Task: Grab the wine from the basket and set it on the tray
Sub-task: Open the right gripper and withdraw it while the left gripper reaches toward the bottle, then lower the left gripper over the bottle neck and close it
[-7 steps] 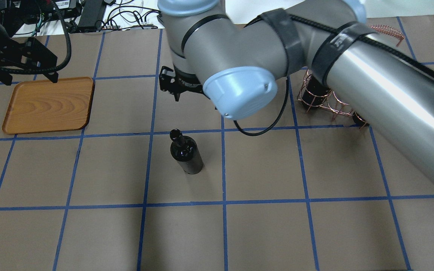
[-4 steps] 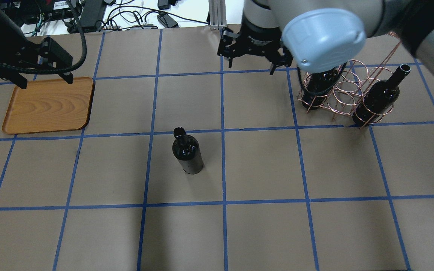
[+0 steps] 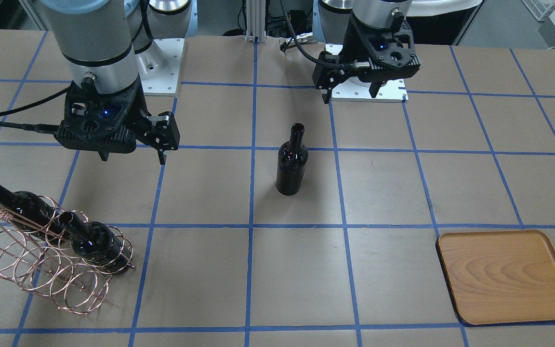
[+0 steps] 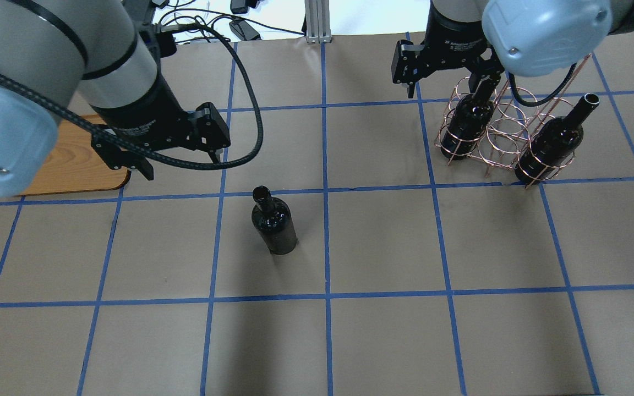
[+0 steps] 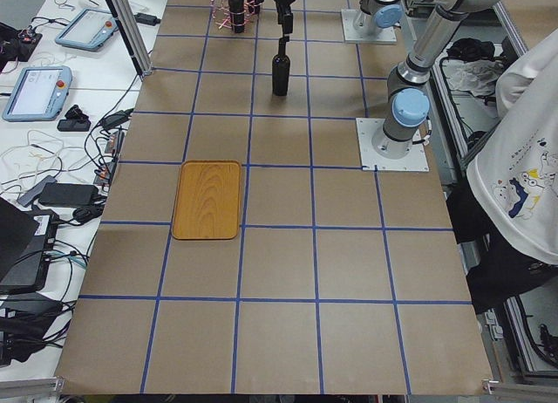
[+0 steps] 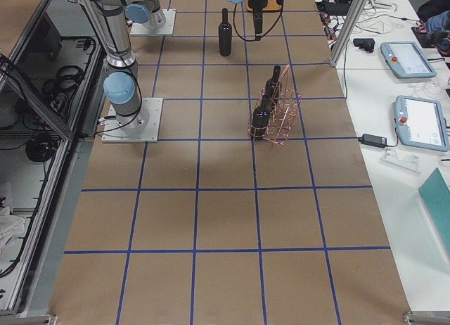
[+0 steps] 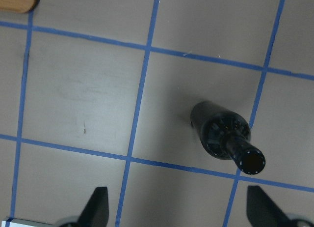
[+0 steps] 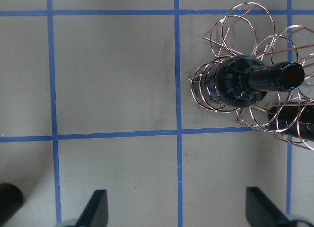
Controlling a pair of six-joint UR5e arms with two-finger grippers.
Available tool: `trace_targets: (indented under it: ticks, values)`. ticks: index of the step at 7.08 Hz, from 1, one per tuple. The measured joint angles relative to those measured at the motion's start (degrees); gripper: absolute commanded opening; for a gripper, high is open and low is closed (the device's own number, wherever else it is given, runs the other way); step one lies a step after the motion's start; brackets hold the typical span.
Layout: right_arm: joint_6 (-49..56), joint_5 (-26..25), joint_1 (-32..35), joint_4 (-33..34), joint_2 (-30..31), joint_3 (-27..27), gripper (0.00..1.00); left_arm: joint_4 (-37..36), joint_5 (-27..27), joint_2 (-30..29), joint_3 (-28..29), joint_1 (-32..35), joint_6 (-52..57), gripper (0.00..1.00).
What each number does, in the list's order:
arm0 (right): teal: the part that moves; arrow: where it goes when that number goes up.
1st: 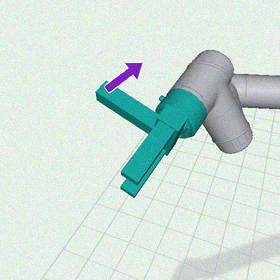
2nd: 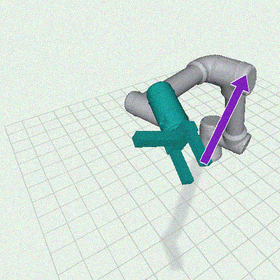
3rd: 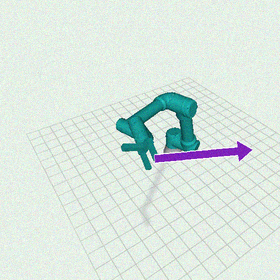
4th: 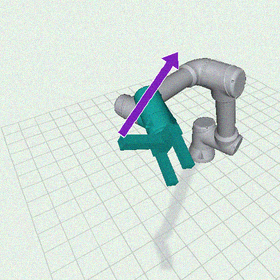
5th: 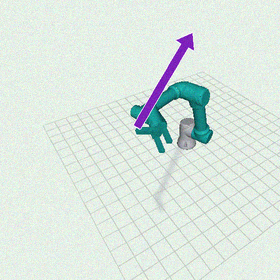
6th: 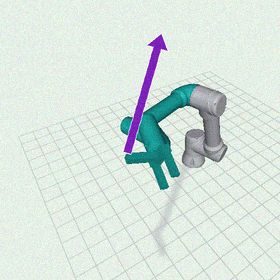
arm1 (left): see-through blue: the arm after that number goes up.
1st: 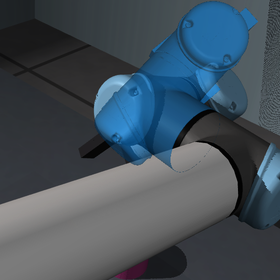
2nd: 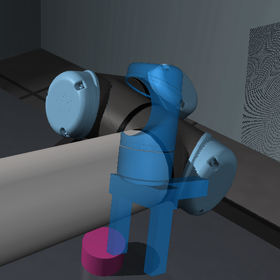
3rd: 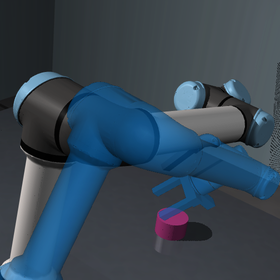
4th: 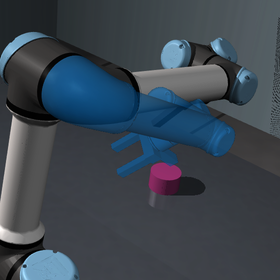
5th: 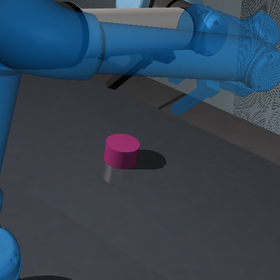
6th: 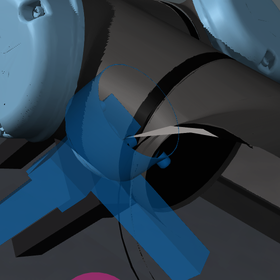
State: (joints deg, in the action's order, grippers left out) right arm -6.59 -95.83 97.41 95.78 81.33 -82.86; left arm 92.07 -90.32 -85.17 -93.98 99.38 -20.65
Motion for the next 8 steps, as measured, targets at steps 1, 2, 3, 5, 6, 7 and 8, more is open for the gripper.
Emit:
trace_targets:
  ticks: [1,2,3,5,6,7,8]
  values:
    - [1.9,-0.1,-0.6,-0.6,0.1,-0.3,1.00,-0.1,0.3,-0.4,-1.2,1.4,-1.4,1.00]
    - [3.1,0.4,-1.3,-1.4,0.2,-0.5,1.00,-0.7,0.8,-0.9,-2.2,2.5,-1.9,1.00]
    - [5.1,1.3,-2.2,-2.3,0.4,-0.6,1.00,-2.0,1.5,-1.9,-3.0,3.4,-2.0,1.00]
    - [9.0,2.4,-4.6,-3.8,1.4,-0.7,1.00,-6.8,2.7,-4.7,-4.9,4.4,-2.1,1.00]
    - [9.8,3.2,-5.5,-4.0,1.6,-0.7,1.00,-8.2,3.6,-5.8,-5.4,4.8,-2.1,1.00]
    - [10.1,3.6,-6.1,-4.1,1.7,-0.7,1.00,-9.0,4.0,-6.8,-5.6,5.0,-2.1,0.97]
    - [10.2,3.9,-6.3,-4.1,1.8,-0.7,1.00,-9.4,4.2,-7.4,-5.7,5.2,-2.0,0.89]
